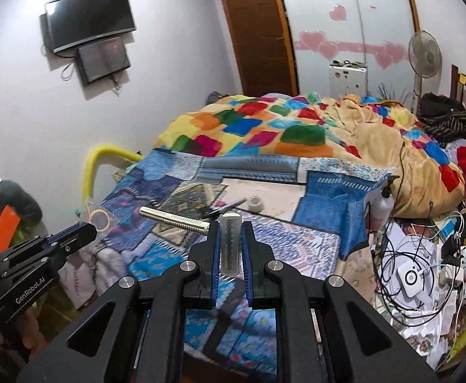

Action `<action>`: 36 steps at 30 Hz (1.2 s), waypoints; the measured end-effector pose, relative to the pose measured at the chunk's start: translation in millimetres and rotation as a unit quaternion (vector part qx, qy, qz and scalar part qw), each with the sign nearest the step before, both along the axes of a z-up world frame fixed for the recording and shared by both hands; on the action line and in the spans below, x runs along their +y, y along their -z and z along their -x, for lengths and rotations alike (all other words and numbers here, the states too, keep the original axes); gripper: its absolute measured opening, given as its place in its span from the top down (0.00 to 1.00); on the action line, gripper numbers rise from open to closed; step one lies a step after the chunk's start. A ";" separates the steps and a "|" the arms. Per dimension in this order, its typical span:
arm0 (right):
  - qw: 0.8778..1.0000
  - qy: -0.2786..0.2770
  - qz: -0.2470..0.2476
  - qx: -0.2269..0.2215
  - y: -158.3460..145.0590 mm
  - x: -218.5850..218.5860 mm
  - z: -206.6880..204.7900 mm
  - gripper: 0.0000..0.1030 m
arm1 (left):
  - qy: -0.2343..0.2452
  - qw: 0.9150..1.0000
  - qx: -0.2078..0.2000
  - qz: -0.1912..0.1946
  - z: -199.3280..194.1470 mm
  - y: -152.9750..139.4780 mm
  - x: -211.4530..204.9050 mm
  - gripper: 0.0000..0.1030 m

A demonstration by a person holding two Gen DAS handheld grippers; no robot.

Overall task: Collect trash
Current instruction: 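Carry the razor and plastic bag down to the white bin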

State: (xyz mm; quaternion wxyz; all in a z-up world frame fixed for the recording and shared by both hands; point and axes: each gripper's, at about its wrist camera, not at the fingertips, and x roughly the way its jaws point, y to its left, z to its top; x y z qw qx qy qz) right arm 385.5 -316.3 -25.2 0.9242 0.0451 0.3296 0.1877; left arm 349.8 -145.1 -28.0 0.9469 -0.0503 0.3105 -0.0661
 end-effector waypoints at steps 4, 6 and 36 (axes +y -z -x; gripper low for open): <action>1.000 -0.024 0.007 -0.003 -1.7 25.5 23.0 0.89 | -0.023 1.000 -0.006 -0.001 34.8 -4.7 26.5 0.92; 0.999 -0.036 0.009 -0.003 -1.5 37.8 31.7 0.89 | -0.037 0.999 -0.006 0.001 51.2 -3.8 43.3 0.92; 0.939 -0.228 0.153 0.206 194.2 283.6 93.2 0.89 | -0.213 0.956 0.197 0.035 179.6 181.9 243.0 0.92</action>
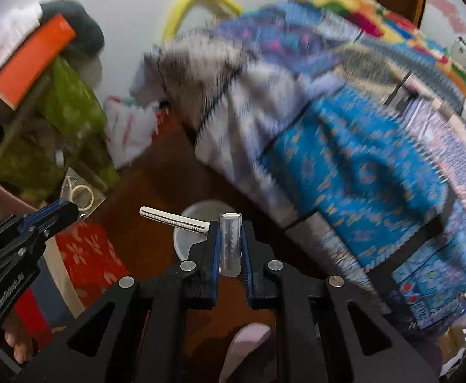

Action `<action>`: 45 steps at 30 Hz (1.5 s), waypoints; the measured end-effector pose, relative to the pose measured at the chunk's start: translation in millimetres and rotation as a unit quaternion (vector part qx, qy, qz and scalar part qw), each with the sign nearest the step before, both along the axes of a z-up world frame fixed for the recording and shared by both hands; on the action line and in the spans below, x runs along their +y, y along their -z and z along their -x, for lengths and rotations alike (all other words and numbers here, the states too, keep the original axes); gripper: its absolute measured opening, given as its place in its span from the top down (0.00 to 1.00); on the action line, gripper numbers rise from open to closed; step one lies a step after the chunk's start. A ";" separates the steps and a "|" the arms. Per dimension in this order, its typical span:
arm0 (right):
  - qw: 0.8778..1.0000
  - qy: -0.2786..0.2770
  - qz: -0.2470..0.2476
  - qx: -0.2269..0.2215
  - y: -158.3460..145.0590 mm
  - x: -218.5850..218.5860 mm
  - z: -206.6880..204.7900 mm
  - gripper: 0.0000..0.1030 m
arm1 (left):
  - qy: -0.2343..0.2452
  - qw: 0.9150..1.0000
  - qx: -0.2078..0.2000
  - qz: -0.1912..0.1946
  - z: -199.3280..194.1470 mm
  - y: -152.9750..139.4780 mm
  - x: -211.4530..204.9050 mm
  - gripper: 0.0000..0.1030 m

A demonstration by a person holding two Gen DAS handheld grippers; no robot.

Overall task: Collect trash
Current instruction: 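Carry the razor and plastic bag down to the white bin, then open both grippers over the bin to drop the razor and bag, then raise both open tools from the bin back over the bed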

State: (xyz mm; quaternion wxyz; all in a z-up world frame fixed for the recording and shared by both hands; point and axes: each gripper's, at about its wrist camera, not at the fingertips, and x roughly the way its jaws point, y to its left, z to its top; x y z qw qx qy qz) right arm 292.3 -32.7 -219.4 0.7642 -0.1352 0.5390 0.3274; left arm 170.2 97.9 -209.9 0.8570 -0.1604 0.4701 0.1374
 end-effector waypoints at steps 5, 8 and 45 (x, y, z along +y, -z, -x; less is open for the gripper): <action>0.999 -0.009 0.041 0.030 42.7 17.5 -7.1 0.89 | -0.008 0.998 0.055 0.032 -9.8 54.0 6.2 0.92; 0.997 -0.012 0.062 0.041 65.6 26.3 -13.2 0.89 | -0.013 0.995 0.080 0.050 -19.2 79.0 8.9 0.92; 0.987 -0.101 0.072 0.105 114.6 89.7 -26.1 0.85 | -0.043 0.979 0.149 0.136 -67.1 150.0 54.4 0.85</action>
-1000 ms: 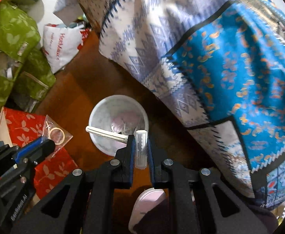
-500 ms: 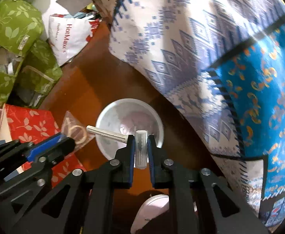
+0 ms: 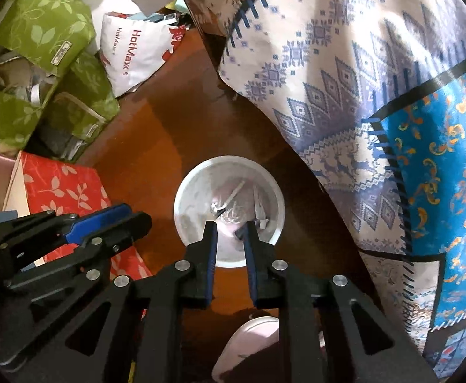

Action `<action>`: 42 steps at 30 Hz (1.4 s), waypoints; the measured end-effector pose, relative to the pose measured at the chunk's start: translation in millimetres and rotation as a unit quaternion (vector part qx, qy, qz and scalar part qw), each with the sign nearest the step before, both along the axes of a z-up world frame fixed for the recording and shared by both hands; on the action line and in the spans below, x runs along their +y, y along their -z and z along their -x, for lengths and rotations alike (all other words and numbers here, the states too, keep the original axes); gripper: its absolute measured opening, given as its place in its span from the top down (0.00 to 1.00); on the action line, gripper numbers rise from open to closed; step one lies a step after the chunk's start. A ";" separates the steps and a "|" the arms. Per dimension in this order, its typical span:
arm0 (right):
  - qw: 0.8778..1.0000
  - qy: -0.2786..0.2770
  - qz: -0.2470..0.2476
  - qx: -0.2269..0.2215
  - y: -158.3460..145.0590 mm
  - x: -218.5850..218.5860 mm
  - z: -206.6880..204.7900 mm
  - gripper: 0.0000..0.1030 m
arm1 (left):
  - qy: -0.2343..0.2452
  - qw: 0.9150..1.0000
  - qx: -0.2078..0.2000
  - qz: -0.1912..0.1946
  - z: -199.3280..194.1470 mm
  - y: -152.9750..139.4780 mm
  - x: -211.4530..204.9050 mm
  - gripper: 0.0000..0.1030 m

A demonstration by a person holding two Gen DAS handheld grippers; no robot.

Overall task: Collect trash
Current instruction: 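Raise both open tools from the bin back over the bed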

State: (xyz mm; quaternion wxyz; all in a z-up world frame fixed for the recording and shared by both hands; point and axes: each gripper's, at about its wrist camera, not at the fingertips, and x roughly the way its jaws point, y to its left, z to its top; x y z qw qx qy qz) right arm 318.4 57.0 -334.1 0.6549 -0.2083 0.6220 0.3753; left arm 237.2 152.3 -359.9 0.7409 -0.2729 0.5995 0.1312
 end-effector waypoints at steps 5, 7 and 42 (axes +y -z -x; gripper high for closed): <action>1.000 0.001 -0.003 -0.017 -13.1 -5.4 0.2 0.85 | -0.002 1.000 -0.010 -0.003 6.1 -11.1 -2.8 0.82; 1.000 0.004 -0.008 -0.023 -20.0 -8.6 0.3 0.85 | -0.002 1.000 -0.015 -0.006 8.9 -18.1 -3.9 0.82; 0.906 0.144 -0.265 -0.296 -300.9 -240.2 6.6 0.84 | 0.068 0.918 -0.337 -0.197 21.4 -317.3 -161.0 0.61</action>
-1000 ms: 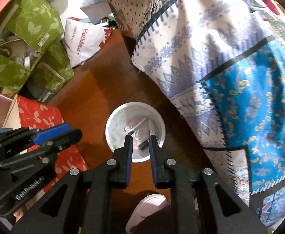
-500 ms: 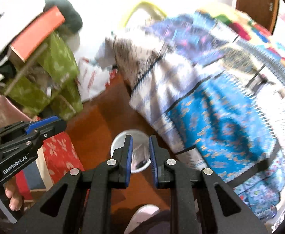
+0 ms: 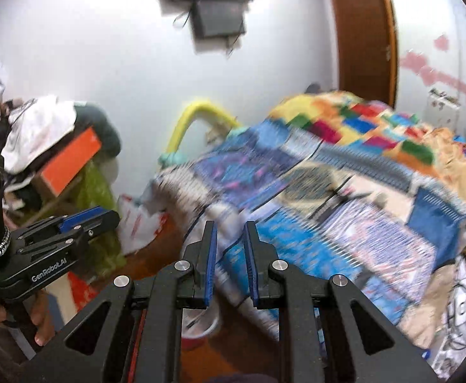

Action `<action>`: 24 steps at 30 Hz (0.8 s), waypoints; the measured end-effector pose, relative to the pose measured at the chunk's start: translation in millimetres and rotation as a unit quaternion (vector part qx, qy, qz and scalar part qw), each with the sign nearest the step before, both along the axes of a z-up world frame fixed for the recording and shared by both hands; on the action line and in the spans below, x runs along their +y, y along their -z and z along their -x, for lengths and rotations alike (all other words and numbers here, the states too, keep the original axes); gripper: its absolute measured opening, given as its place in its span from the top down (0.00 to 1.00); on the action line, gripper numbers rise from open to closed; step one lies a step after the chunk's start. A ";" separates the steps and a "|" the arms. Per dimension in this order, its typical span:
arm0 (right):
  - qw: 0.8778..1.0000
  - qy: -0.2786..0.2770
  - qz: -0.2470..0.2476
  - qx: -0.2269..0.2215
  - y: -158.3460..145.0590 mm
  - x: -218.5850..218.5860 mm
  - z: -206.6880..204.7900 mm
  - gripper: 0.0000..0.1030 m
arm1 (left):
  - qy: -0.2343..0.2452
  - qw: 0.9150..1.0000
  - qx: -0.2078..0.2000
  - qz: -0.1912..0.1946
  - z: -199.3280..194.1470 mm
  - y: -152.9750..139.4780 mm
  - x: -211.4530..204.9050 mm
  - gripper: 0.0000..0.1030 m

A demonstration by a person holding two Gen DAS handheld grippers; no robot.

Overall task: Collect trash
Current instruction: 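Raise both open tools from the bin back over the bed, then grasp the white tape roll with the right gripper while the left gripper grasps the black Sharpie marker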

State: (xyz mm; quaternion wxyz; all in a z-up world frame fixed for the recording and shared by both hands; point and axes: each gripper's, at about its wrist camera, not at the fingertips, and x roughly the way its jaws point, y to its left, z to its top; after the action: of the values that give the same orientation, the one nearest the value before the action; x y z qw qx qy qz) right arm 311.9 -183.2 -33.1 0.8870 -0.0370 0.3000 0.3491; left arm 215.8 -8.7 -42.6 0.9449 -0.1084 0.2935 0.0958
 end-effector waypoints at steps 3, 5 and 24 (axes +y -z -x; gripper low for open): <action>0.999 0.027 -0.006 -0.027 -13.3 -22.1 -7.4 0.53 | 0.011 1.000 -0.018 -0.003 -17.1 -12.1 -19.0 0.36; 0.998 0.048 -0.014 -0.043 -18.5 -37.9 -10.9 0.31 | 0.018 0.999 -0.032 -0.002 -28.6 -17.2 -30.8 0.28; 0.988 0.152 0.011 0.007 37.5 -133.1 -140.8 0.28 | 0.129 0.991 0.033 -0.011 -217.6 46.3 -104.1 0.17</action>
State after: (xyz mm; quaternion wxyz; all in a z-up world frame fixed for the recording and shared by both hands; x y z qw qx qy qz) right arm 452.7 -316.3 -70.7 0.9273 0.0018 0.3119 0.2070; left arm 433.4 -112.8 -88.9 0.9402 -0.0560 0.3353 -0.0199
